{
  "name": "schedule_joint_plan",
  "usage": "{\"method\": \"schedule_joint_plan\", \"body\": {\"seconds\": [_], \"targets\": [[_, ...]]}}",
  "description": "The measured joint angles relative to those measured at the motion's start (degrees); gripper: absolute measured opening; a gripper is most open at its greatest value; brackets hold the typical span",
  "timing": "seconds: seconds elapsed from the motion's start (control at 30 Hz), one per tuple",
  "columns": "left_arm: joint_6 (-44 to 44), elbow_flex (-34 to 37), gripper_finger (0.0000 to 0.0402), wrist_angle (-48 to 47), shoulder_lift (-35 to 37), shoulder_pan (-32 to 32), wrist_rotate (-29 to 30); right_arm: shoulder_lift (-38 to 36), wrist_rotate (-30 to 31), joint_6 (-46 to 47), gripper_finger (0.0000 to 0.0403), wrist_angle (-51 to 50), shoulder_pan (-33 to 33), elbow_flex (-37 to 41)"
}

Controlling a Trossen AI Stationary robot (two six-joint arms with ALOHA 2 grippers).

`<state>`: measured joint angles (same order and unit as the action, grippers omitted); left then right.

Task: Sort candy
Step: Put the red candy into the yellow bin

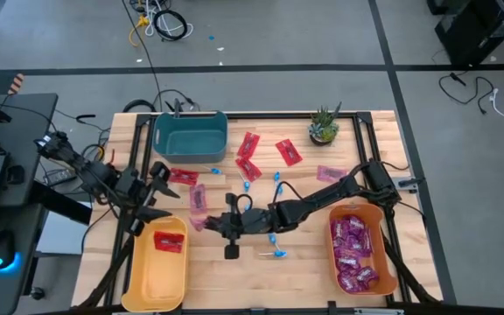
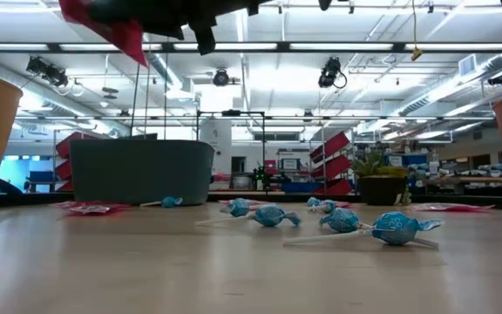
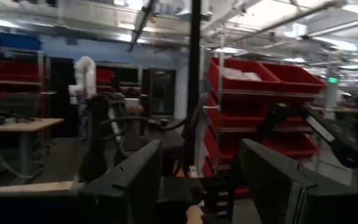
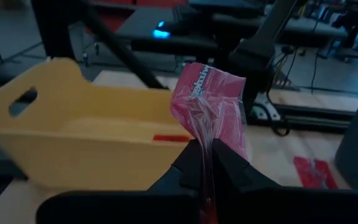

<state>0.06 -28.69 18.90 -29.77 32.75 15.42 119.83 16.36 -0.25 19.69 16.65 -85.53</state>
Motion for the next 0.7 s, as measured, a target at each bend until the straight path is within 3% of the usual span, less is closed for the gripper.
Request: {"method": "schedule_joint_plan", "body": {"seconds": [0.7], "targets": [[1.4, 0.0, 0.0218, 1.2, 7.0, 0.0, 0.7, 0.0, -1.5, 2.3, 0.0016, 10.1, -1.1, -0.7]]}}
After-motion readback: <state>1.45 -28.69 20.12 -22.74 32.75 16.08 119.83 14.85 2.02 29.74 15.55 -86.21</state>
